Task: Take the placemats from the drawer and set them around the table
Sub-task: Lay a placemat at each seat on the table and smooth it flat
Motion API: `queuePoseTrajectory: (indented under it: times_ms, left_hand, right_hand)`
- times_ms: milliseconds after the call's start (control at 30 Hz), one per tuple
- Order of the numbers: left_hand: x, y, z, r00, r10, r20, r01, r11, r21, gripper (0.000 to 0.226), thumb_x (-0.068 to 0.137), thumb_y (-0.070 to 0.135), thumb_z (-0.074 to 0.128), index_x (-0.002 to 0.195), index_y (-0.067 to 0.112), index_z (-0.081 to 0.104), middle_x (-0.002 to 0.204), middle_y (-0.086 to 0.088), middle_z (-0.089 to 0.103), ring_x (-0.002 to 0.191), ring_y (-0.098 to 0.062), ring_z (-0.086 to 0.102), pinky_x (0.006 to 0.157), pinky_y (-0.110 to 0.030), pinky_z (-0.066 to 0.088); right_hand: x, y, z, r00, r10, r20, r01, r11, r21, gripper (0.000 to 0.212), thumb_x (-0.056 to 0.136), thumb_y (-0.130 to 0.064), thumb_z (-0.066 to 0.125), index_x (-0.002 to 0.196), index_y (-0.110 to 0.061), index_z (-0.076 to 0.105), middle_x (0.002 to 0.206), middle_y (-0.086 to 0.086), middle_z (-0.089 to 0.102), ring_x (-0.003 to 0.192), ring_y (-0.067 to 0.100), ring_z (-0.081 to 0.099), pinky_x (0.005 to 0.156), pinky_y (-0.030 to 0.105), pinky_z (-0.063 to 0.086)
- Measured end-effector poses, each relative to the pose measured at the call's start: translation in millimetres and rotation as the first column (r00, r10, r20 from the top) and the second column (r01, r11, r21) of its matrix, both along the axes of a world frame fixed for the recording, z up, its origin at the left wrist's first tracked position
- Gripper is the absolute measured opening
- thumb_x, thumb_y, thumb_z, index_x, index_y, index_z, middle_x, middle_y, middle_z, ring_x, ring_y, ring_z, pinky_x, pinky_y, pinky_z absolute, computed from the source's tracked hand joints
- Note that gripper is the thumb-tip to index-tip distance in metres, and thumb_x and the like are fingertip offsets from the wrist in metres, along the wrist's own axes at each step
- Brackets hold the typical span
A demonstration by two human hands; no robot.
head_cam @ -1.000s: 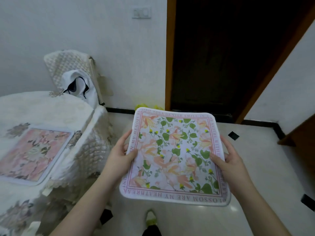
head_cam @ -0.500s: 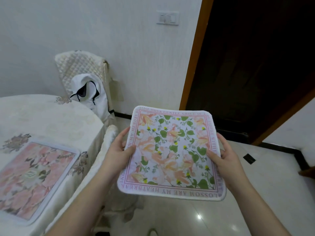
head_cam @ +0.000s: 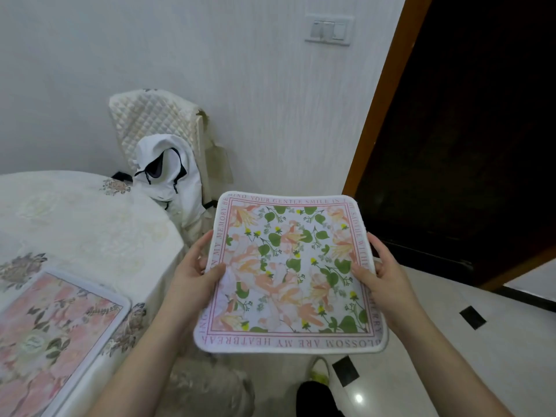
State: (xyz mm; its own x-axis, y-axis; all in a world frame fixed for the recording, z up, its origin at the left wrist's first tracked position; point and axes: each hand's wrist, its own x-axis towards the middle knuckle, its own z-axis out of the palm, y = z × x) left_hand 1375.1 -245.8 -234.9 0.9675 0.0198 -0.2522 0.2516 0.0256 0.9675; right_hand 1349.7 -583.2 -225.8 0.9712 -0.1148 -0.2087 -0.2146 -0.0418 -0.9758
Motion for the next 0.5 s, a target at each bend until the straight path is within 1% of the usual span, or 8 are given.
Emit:
queuePoseTrajectory:
  times_ms: [100,233,267,333,367,400,433,500]
  left_hand:
    - [29.5,-15.1,2.4,0.999,0.043,-0.014,-0.043,0.999,0.006,0.065,0.096,0.003,0.059,0.14,0.049,0.045,0.105,-0.006,0.077,0.085,-0.035,0.075,0.061,-0.047,0.062]
    - [65.4,-37.4,13.1,0.998,0.057,-0.035,-0.058,0.998,-0.022,0.062,0.098,0.004,0.056,0.136,0.051,0.046,0.11,-0.007,0.075,0.087,-0.04,0.074,0.064,-0.054,0.061]
    - [73.4,-43.3,15.6,0.997,0.062,-0.037,-0.063,0.998,-0.027,0.061,0.098,0.004,0.056,0.135,0.051,0.047,0.111,-0.008,0.075,0.088,-0.04,0.074,0.065,-0.054,0.061]
    - [87.5,-54.2,19.5,0.996,0.085,-0.02,-0.085,0.996,-0.008,0.062,0.097,0.004,0.057,0.137,0.051,0.046,0.111,-0.007,0.075,0.087,-0.039,0.075,0.063,-0.05,0.062]
    - [93.6,-58.6,20.4,0.995,0.102,-0.008,-0.102,0.995,0.005,0.063,0.097,0.004,0.058,0.138,0.05,0.045,0.111,-0.006,0.075,0.088,-0.037,0.075,0.063,-0.048,0.062]
    - [98.8,-61.4,21.2,0.993,0.12,-0.001,-0.12,0.993,0.01,0.064,0.097,0.004,0.059,0.139,0.049,0.044,0.112,-0.006,0.075,0.088,-0.037,0.075,0.064,-0.047,0.062]
    - [102.9,-62.7,21.6,0.991,0.137,0.001,-0.137,0.991,0.008,0.064,0.096,0.004,0.059,0.14,0.049,0.043,0.113,-0.006,0.075,0.09,-0.037,0.074,0.065,-0.047,0.062]
    - [108.7,-62.0,21.5,0.985,0.173,-0.007,-0.173,0.985,-0.003,0.064,0.096,0.004,0.059,0.141,0.046,0.043,0.113,-0.007,0.075,0.09,-0.038,0.074,0.065,-0.047,0.062]
  right_hand:
    - [41.2,-13.2,-6.2,0.999,0.035,-0.013,-0.034,0.999,0.028,0.061,0.094,-0.015,0.065,0.128,-0.059,0.042,0.1,-0.001,0.076,0.085,0.024,0.076,0.061,0.036,0.062]
    - [92.9,-38.9,-5.6,0.997,0.075,-0.029,-0.073,0.995,0.067,0.06,0.092,-0.016,0.067,0.124,-0.062,0.046,0.103,-0.002,0.076,0.087,0.024,0.076,0.063,0.038,0.062]
    - [105.9,-45.4,-5.7,0.995,0.088,-0.039,-0.085,0.994,0.07,0.061,0.091,-0.016,0.068,0.128,-0.059,0.045,0.103,-0.003,0.076,0.087,0.024,0.075,0.064,0.04,0.062]
    - [131.3,-56.5,-6.8,0.992,0.112,-0.055,-0.108,0.992,0.071,0.066,0.091,-0.016,0.068,0.14,-0.05,0.04,0.104,-0.003,0.076,0.089,0.024,0.075,0.067,0.043,0.062]
    - [143.6,-60.1,-7.1,0.991,0.125,-0.056,-0.121,0.99,0.077,0.067,0.091,-0.016,0.068,0.141,-0.049,0.039,0.104,-0.003,0.076,0.089,0.025,0.075,0.066,0.043,0.062]
    - [154.8,-61.6,-7.2,0.988,0.142,-0.054,-0.137,0.987,0.084,0.066,0.091,-0.015,0.068,0.138,-0.052,0.04,0.103,-0.003,0.076,0.088,0.025,0.075,0.065,0.042,0.062]
    - [164.9,-61.2,-6.9,0.986,0.158,-0.051,-0.153,0.984,0.088,0.064,0.091,-0.015,0.068,0.131,-0.059,0.044,0.102,-0.004,0.076,0.087,0.025,0.075,0.063,0.04,0.062]
    - [183.7,-56.7,-5.6,0.981,0.189,-0.043,-0.185,0.979,0.089,0.065,0.091,-0.014,0.068,0.11,-0.073,0.049,0.102,-0.004,0.076,0.087,0.026,0.075,0.063,0.042,0.062]
